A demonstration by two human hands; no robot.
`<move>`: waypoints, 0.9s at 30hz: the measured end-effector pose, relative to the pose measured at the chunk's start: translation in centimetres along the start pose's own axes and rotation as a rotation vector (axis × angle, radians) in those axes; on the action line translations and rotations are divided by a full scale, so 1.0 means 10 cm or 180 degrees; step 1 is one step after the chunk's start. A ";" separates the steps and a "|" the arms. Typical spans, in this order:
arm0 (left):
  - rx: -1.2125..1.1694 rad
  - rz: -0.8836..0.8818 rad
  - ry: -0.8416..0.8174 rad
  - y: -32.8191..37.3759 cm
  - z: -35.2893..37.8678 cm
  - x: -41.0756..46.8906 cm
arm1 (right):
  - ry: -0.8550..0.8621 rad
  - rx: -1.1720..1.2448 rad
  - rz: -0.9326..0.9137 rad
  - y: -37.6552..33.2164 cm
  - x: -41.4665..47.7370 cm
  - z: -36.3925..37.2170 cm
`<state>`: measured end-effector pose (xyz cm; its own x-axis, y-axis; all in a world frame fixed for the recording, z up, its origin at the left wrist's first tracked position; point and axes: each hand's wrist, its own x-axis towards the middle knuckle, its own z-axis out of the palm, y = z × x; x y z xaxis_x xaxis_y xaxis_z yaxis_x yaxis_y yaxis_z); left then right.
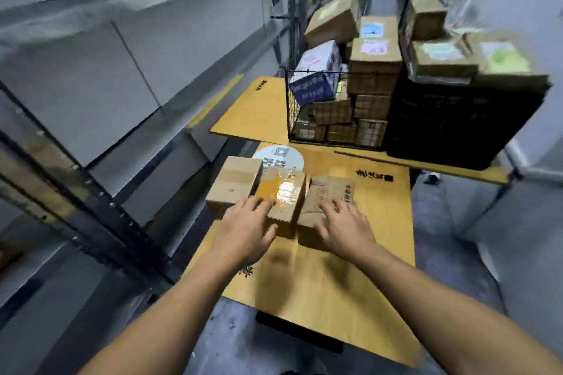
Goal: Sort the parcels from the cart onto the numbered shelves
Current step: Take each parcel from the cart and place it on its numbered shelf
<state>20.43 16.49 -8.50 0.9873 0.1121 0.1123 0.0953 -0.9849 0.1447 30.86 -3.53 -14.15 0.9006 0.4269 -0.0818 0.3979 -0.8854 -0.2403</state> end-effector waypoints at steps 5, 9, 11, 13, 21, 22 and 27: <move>-0.0192 -0.0071 -0.0314 0.30 0.48 0.38 | -0.0182 0.0888 0.0517 0.36 0.15 0.22; -0.0329 -0.0191 -0.0572 0.46 0.77 0.53 | -0.0226 0.1544 0.0813 0.49 0.17 0.39; -0.0409 -0.0244 -0.0635 0.51 0.87 0.58 | -0.0255 0.1837 0.0813 0.51 0.16 0.44; -0.0523 -0.0273 -0.0632 0.53 0.94 0.63 | -0.0240 0.2121 0.0820 0.54 0.15 0.46; -0.1451 -0.0067 -0.0751 0.67 1.07 0.67 | -0.0182 0.3478 0.0943 0.88 -0.06 0.42; -0.1573 -0.0001 -0.0727 0.70 1.08 0.67 | -0.0198 0.3490 0.0960 0.91 -0.07 0.41; -0.2400 -0.0191 -0.0445 0.78 1.13 0.64 | -0.0170 0.3193 0.1126 1.06 -0.12 0.39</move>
<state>28.88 8.07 -17.75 0.9948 0.0955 -0.0350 0.0866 -0.6155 0.7833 33.27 -12.71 -20.32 0.9182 0.2043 -0.3394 -0.2329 -0.4148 -0.8796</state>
